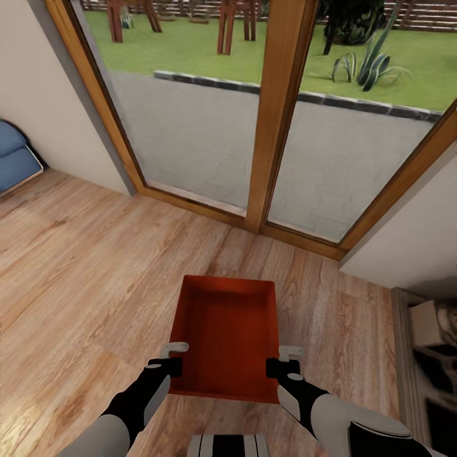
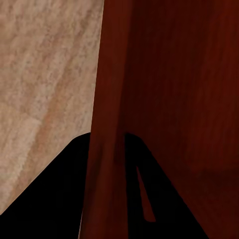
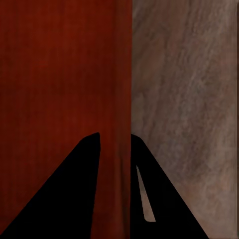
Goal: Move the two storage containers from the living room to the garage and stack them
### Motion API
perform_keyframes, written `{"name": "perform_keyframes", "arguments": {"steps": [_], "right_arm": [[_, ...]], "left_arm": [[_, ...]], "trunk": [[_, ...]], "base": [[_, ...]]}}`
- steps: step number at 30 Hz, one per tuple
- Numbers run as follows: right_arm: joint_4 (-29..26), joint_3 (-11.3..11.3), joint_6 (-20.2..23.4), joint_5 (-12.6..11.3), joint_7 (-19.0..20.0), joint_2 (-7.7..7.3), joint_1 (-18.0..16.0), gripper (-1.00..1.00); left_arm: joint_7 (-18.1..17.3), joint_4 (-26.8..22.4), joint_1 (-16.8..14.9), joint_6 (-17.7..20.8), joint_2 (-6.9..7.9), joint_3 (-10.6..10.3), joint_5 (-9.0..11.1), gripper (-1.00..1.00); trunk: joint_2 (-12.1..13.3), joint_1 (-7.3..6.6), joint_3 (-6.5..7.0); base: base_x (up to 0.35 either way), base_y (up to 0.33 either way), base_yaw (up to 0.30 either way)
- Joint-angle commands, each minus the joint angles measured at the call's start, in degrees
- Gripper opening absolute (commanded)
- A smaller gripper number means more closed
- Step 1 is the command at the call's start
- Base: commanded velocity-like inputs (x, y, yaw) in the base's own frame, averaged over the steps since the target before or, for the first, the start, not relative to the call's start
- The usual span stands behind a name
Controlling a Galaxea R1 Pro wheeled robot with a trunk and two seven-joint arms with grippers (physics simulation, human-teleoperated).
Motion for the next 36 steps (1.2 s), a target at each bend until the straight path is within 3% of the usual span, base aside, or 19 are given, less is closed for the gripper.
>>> {"name": "perform_keyframes", "arguments": {"steps": [1, 36], "right_arm": [[0.3, 0.3, -0.3, -1.6, -0.5, -0.04, 0.0, -1.0], [0.3, 0.6, -0.2, -1.4, -0.5, 0.05, 0.0, -1.0]], "left_arm": [[0.9, -0.2, 0.0, 0.4, 0.08, -0.3, -0.5, -1.0], [0.9, -0.2, 0.0, 0.3, 0.09, -0.3, -0.5, -1.0]], "trunk": [[0.4, -0.23, 0.15], [14.4, -7.92, 6.44]], "base": [[0.0, 0.0, 0.0], [0.0, 0.0, 0.0]]}}
